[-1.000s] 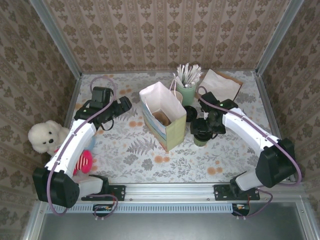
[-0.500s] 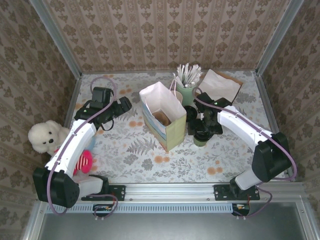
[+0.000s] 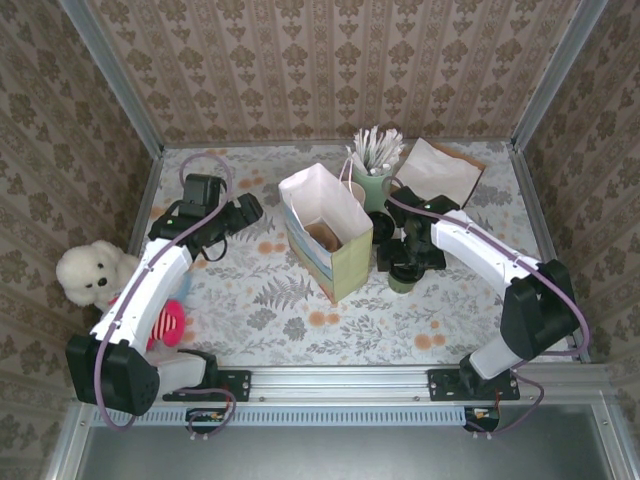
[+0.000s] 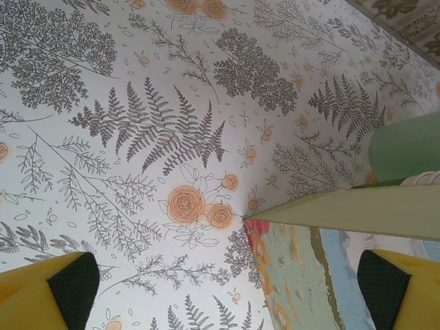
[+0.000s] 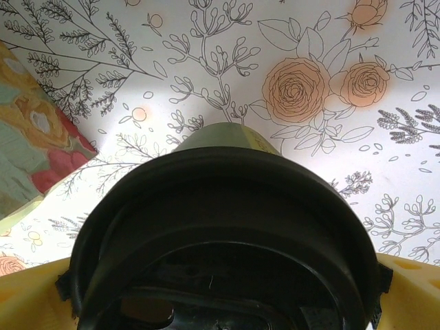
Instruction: Pack the takeout coffee
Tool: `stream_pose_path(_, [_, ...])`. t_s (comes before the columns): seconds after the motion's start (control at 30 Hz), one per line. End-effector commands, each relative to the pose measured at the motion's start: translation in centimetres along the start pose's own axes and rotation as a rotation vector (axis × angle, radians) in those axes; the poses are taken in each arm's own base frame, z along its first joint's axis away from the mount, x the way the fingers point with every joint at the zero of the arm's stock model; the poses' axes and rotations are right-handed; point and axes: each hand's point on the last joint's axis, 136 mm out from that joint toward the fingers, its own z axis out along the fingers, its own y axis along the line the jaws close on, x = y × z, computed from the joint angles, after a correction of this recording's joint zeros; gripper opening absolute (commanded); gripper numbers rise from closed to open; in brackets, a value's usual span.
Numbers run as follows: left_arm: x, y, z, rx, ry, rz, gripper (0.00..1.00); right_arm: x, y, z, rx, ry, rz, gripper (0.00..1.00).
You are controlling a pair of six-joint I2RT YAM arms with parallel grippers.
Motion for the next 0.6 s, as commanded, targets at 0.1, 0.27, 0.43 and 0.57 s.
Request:
stream_pose_path(0.1, [0.01, 0.58, 0.28, -0.017, -0.002, -0.003, 1.00, 0.84, -0.41, 0.80, 0.048, 0.044, 0.004, 1.00])
stream_pose_path(0.27, [0.01, 0.64, 0.39, -0.020, 0.000, -0.003, 1.00, 0.96, -0.55, 0.58, 0.055, 0.045, 0.003, 1.00])
stream_pose_path(0.43, [0.14, 0.58, 0.67, -0.017, 0.010, -0.003, 1.00, 1.13, -0.24, 0.73, 0.034, 0.048, 0.007, 1.00])
stream_pose_path(0.57, [0.13, 0.52, 0.73, -0.016, 0.013, -0.003, 1.00, 1.25, -0.36, 0.73, 0.037, 0.048, 0.013, 1.00])
